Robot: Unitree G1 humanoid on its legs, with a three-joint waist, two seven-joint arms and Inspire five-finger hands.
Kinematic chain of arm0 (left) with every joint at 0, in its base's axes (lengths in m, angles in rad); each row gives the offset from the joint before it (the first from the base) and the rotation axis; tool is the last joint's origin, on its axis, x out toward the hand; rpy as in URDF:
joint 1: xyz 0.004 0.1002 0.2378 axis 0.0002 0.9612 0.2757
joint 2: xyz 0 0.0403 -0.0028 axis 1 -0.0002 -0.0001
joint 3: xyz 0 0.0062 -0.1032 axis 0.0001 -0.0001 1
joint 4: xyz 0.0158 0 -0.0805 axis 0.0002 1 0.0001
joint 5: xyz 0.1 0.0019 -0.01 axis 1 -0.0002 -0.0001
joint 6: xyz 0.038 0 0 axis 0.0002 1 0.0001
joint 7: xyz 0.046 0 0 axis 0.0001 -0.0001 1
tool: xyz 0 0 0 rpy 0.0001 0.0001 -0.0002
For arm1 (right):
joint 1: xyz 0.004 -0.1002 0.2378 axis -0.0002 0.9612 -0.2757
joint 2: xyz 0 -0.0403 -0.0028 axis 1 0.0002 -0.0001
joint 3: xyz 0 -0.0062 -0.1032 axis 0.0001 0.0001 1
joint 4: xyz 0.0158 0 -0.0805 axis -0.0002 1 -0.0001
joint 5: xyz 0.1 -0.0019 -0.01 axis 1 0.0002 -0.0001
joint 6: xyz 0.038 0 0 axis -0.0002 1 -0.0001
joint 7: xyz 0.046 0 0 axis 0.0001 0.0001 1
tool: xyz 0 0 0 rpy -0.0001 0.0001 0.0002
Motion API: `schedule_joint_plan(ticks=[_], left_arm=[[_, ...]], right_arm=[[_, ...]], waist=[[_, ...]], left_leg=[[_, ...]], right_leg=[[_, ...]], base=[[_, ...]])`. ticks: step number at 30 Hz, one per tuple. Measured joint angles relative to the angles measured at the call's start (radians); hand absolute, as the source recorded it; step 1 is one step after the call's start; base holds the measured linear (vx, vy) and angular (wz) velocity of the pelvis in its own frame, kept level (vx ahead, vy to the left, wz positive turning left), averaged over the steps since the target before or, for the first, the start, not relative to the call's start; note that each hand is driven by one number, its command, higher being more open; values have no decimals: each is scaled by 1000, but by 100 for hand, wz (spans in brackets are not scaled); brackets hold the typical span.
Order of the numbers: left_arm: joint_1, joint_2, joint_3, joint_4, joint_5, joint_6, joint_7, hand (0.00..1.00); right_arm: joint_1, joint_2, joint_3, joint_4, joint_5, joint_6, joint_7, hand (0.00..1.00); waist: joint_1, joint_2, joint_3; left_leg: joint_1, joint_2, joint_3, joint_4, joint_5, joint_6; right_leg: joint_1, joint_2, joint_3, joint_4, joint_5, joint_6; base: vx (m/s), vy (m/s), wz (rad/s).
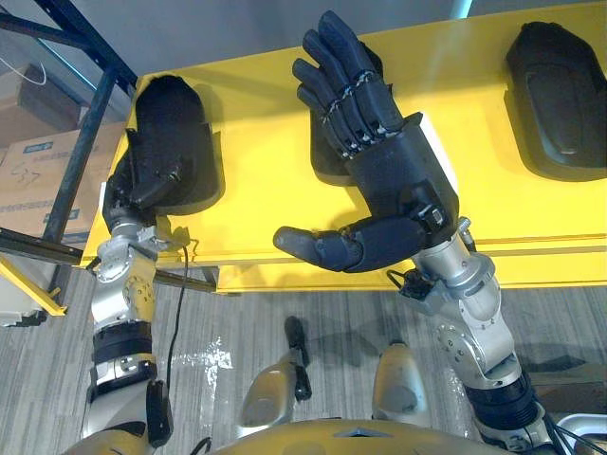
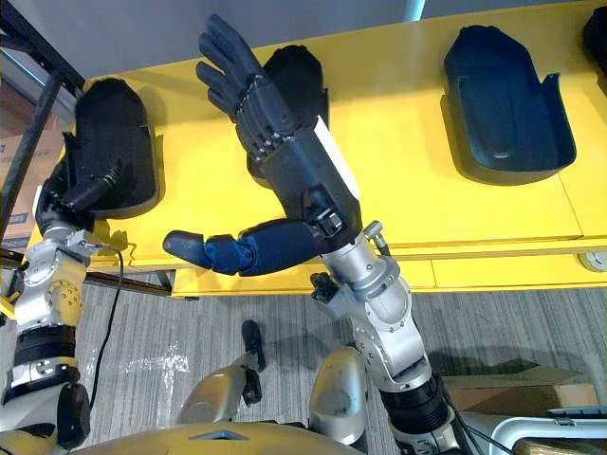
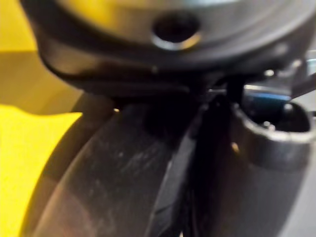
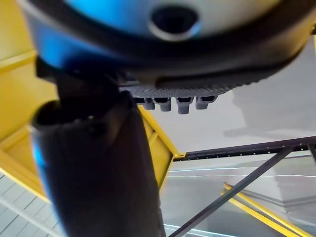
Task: Walk over and take three plastic housings, then place them on the shelf
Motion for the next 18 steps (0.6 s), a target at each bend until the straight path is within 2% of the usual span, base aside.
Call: schedule_joint_plan(ticks=[3,11,18], left_arm=[[-21,4,0,1,15,21,46,100],[-75,43,-5,13,222,82,131,100],[-77,116,-28,7,362,84,161,100]], right_arm=[[1,0,4,0,0,3,-10,100],[29,2,16,0,0,3,-32,100],[128,13,32,5,0,-7,-19,100]], waist=[[0,-1,1],[-10,-8,5],[-26,-17,10]], left_leg=[[0,0,3,0,-1,0],[9,5,5,1,-6,2],[56,15,9,-5,-16,3]], right_leg=[[5,0,1,-12,5,7],[37,7,-3,-64,28,18],[116,20,-7,-141,63,22]], base=[[0,0,0],[0,0,0],[19,4,-4]])
